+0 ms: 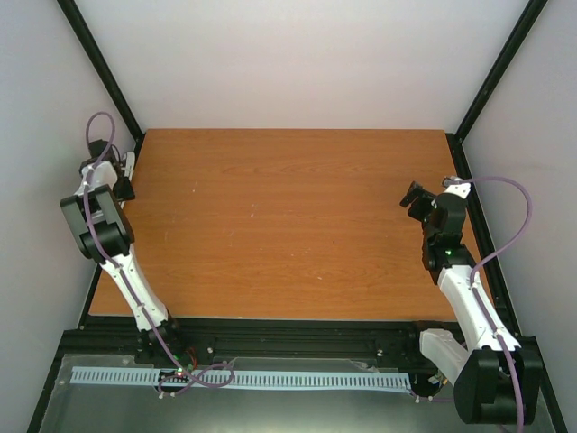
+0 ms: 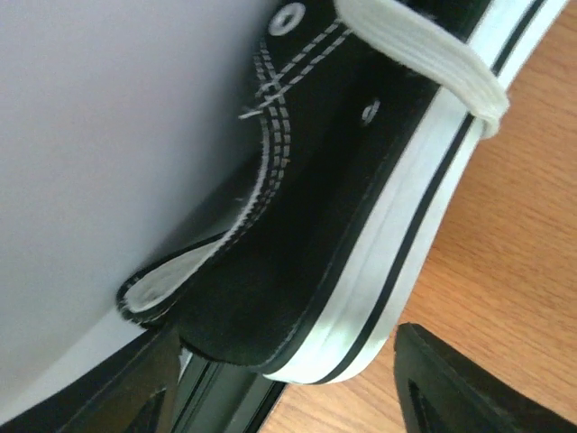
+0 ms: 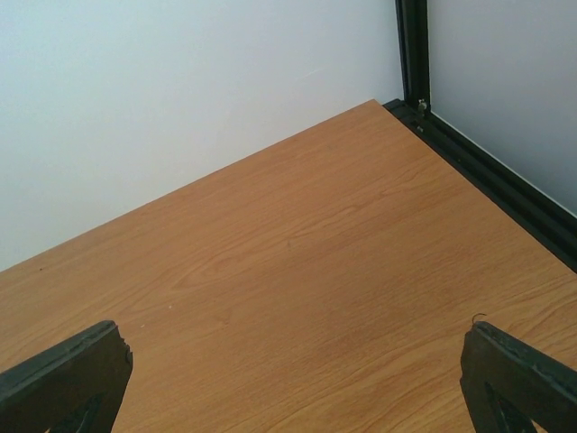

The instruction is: Tie the shoes

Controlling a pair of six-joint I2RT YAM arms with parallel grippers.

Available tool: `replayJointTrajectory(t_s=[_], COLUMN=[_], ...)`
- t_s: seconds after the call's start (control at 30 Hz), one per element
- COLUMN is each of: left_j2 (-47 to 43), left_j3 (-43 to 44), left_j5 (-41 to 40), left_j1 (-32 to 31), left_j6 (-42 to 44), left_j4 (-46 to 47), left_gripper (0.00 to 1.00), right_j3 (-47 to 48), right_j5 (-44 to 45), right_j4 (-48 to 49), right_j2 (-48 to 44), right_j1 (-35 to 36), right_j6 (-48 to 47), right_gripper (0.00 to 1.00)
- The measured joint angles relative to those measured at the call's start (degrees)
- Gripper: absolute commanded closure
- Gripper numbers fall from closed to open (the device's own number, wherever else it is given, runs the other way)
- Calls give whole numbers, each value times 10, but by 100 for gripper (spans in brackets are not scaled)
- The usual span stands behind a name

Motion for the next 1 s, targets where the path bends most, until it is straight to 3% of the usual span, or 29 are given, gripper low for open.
replayJointTrajectory(t_s=[0.1, 0.17, 0.43, 0.67, 0.77, 1.0], left_j2=[7, 12, 30, 37, 47, 54], left_j3=[0, 1, 14, 17, 22, 21], left_j5=[6, 12, 19, 15, 9, 8], left_j1=[0, 0, 3, 3, 3, 2], left_j6=[12, 21, 49, 54, 56, 75], left_j4=[5, 7, 11, 20, 21, 24], left_gripper=[21, 20, 34, 37, 46, 79], right_j3=[0, 0, 0, 0, 0, 0], right_j5=[-1, -3, -11, -15, -17, -18], right_j4=[3, 3, 7, 10, 10, 11], right_j2=[6, 9, 9, 10, 10, 14], right_j1=[0, 0, 0, 0, 0, 0], right_j6=[0, 0, 0, 0, 0, 0], right_gripper=[0, 0, 0, 0, 0, 0])
